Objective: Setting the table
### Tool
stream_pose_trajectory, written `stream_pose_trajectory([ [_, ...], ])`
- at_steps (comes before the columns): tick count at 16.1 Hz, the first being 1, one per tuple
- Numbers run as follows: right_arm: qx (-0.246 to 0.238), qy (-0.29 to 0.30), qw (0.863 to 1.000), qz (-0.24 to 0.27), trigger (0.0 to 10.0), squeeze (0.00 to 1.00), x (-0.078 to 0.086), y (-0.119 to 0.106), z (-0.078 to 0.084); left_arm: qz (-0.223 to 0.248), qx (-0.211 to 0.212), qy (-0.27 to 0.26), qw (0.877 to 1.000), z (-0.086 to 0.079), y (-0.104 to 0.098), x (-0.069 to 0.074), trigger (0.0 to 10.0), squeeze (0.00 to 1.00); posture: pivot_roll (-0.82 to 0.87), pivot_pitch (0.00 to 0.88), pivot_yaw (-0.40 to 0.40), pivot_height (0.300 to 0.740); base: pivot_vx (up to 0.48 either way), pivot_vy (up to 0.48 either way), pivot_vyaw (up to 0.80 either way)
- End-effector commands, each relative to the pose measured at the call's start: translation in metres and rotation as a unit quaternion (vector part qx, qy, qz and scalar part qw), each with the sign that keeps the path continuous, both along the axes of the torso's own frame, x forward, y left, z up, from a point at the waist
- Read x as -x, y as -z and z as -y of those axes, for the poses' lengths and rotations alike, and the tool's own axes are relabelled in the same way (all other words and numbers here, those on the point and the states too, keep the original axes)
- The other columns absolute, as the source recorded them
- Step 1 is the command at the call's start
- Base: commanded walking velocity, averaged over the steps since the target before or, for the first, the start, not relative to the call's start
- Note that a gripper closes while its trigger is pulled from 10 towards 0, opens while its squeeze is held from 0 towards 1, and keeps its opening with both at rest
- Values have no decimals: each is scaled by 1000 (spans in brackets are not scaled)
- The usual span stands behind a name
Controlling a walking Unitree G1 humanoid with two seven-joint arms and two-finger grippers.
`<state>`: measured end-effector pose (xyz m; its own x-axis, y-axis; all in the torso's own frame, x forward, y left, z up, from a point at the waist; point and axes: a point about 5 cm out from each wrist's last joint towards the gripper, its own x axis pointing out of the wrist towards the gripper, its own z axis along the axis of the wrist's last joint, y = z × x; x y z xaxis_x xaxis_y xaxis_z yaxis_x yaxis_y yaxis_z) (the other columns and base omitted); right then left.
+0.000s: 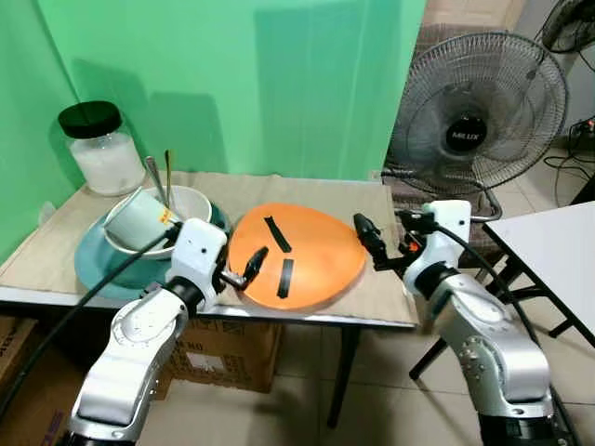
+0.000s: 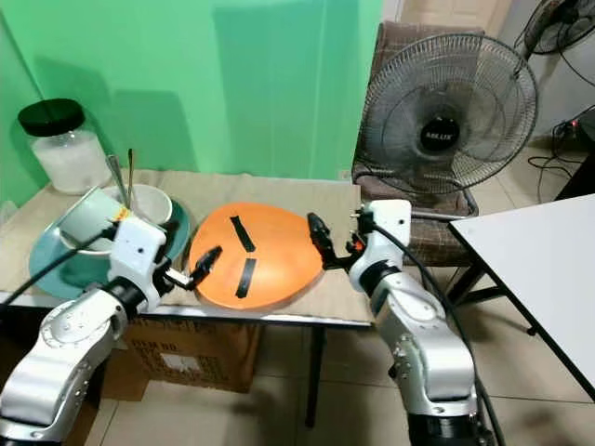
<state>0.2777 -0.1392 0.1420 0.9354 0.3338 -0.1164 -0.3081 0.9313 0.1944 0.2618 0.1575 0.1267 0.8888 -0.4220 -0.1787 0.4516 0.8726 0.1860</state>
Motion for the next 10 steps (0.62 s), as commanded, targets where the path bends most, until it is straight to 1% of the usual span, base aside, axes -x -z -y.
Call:
stream_pose_trajectory([
  [1, 0, -8, 1000, -5, 10000, 1000, -2, 0, 2, -14, -28, 6, 999, -2, 9, -4, 10000, 0, -84, 0, 9, 740, 0, 0, 0],
  [3, 2, -7, 1000, -8, 10000, 1000, -2, 2, 5, -27, -46, 7, 999, -5, 19, -4, 10000, 0, -94, 0, 8, 740, 0, 0, 0],
  [4, 11, -3, 1000, -12, 10000, 1000, -2, 4, 9, -40, -58, 9, 998, -6, 29, -1, 10000, 0, -102, 0, 7, 740, 0, 0, 0],
  [5, 14, -3, 1000, -12, 10000, 1000, -2, 4, 10, -41, -58, 8, 997, -5, 30, -1, 10000, 0, -103, 0, 7, 740, 0, 0, 0],
  [8, 26, -11, 1000, -11, 10000, 1000, -8, 2, 14, -68, -74, -3, 995, -3, 54, 7, 10000, 0, -111, 0, -3, 740, 0, 0, 0],
  [10, 28, -19, 999, -14, 10000, 1000, -11, 1, 14, -72, -75, 0, 995, -1, 59, 11, 10000, 0, -112, 0, -16, 740, 0, 0, 0],
])
